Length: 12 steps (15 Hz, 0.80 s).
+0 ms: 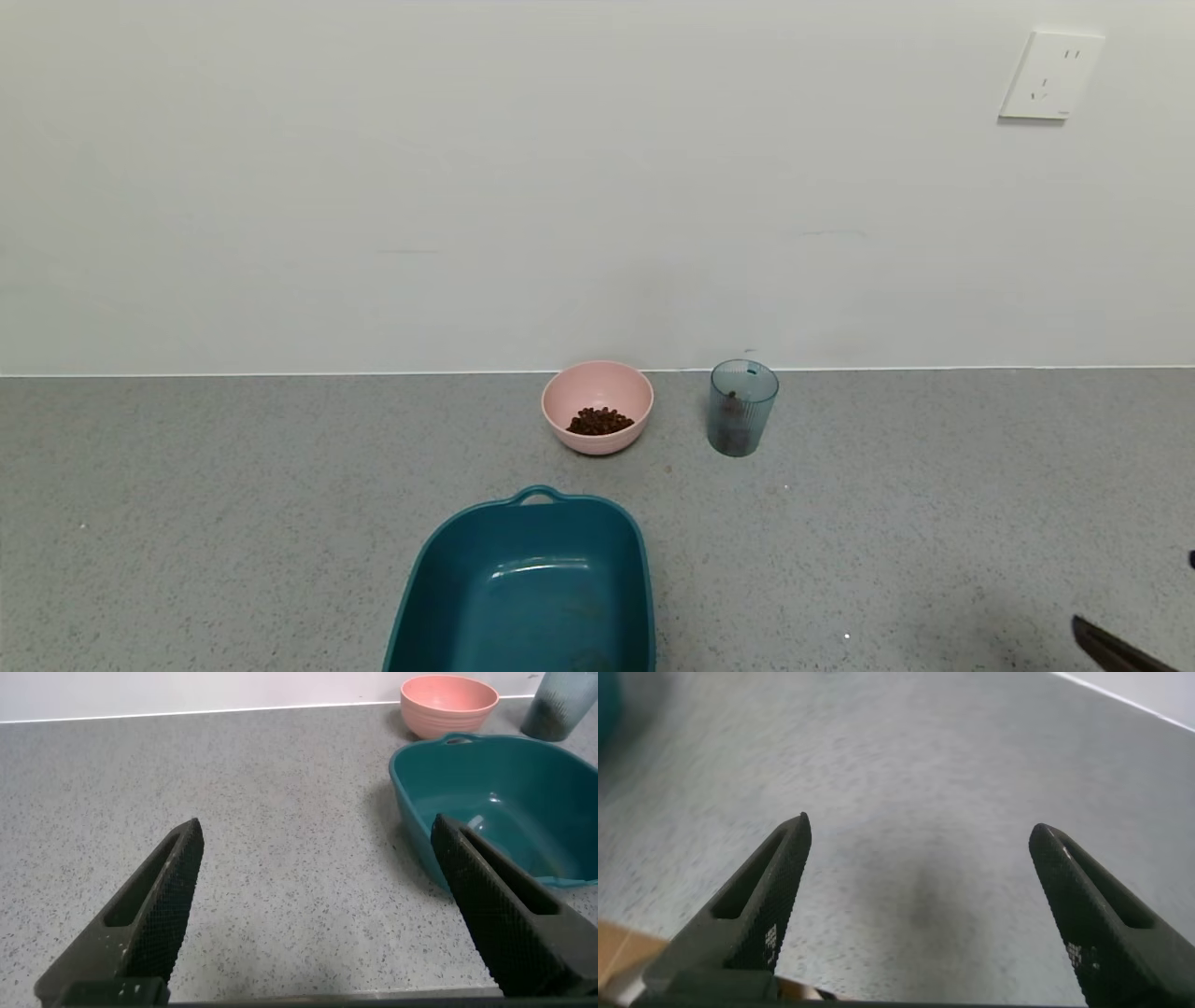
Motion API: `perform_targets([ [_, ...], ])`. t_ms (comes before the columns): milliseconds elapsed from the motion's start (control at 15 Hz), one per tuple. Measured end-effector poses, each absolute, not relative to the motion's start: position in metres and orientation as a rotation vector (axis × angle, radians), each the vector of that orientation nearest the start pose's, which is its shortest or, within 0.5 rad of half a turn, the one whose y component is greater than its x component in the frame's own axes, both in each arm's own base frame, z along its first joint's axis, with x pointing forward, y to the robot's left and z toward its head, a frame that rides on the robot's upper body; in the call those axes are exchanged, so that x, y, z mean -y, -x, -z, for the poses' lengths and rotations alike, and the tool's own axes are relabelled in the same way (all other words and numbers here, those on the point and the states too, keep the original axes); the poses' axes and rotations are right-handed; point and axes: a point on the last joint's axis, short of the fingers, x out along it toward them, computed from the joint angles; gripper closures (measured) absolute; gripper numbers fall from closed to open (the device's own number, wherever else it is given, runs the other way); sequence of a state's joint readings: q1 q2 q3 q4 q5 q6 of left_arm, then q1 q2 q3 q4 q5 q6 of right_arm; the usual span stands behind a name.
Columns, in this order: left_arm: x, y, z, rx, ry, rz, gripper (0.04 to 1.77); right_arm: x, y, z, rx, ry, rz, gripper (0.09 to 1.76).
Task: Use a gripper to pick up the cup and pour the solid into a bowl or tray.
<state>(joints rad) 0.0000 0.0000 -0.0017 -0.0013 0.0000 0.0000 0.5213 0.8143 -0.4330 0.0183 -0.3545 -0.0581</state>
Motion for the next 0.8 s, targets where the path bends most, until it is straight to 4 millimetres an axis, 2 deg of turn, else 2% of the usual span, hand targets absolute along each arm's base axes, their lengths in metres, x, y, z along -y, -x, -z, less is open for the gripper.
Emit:
perform_targets([
  [200, 0.0, 0.023, -0.076, 0.003, 0.0, 0.0, 0.06, -0.01, -0.049, -0.192, -0.288, 0.162, -0.015, 0.15],
  [400, 0.0, 0.023, -0.076, 0.003, 0.0, 0.0, 0.06, 0.002, -0.027, -0.193, -0.23, 0.108, 0.118, 0.15],
  [800, 0.0, 0.023, -0.076, 0.003, 0.0, 0.0, 0.06, 0.01, 0.015, -0.188, -0.196, 0.01, 0.174, 0.15],
])
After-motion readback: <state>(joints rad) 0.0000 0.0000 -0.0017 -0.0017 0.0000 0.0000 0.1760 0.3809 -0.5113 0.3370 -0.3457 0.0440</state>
